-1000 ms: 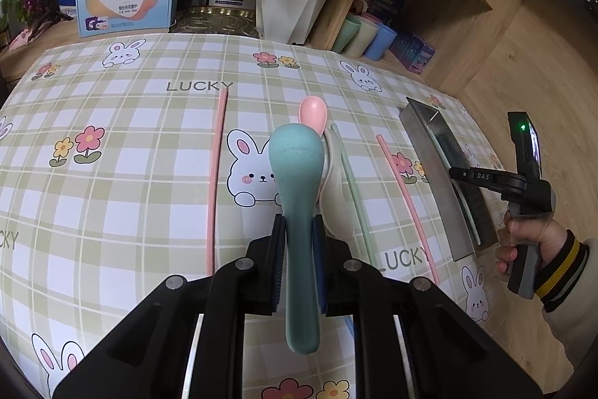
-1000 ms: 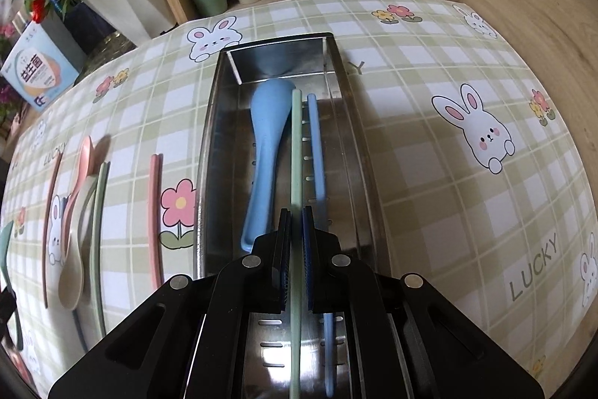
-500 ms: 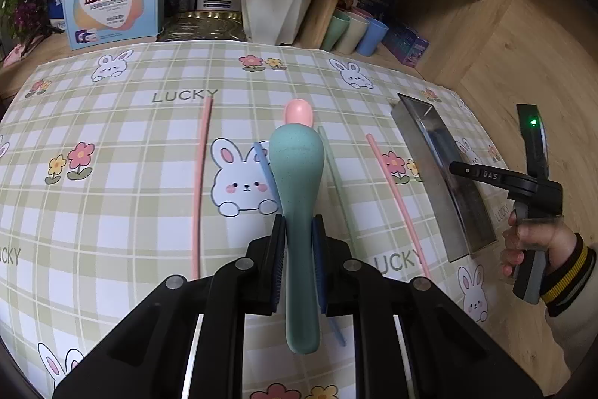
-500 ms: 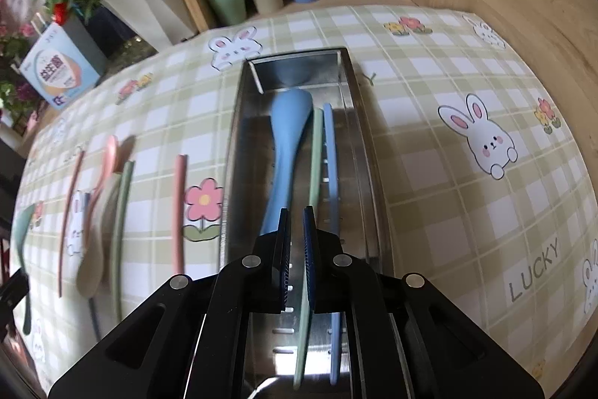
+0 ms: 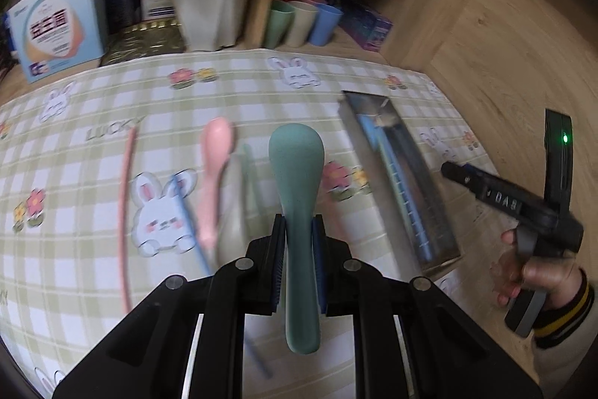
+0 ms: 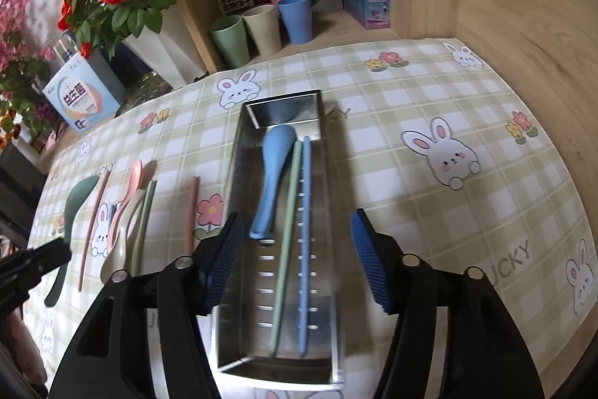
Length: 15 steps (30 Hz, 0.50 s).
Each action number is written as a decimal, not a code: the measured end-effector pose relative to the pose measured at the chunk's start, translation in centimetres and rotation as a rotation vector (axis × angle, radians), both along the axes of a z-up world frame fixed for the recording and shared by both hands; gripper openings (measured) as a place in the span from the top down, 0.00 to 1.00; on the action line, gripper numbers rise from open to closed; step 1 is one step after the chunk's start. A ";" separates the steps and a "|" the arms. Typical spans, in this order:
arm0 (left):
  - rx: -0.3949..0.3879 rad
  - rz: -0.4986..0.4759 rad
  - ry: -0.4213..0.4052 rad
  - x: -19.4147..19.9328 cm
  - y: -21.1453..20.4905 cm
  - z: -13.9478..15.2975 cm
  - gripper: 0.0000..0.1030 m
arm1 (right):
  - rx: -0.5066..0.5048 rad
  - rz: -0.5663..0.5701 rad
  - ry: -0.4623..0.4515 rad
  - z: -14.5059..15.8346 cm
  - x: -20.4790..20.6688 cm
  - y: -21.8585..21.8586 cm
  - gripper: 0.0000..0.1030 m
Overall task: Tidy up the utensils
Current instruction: 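Lower the green chopstick into the tray, open right gripper while left carries green spoon over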
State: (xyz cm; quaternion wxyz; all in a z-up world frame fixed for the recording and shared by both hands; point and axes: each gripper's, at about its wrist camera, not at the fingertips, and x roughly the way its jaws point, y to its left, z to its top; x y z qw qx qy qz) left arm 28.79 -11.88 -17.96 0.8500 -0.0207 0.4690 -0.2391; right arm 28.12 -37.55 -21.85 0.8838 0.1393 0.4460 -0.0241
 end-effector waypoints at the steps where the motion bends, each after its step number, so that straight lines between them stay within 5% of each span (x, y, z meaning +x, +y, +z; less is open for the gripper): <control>1: -0.006 -0.012 0.004 0.4 -1.0 0.2 0.86 | 0.015 -0.002 -0.001 0.0 -0.1 -0.5 0.38; 7: -0.015 -0.063 0.046 2.7 -6.8 0.2 0.86 | 0.055 -0.039 0.002 -0.8 -1.1 -3.4 0.16; 15: -0.006 -0.060 0.127 6.5 -14.3 -1.3 0.86 | 0.110 -0.123 -0.006 -1.7 -2.2 -7.4 0.16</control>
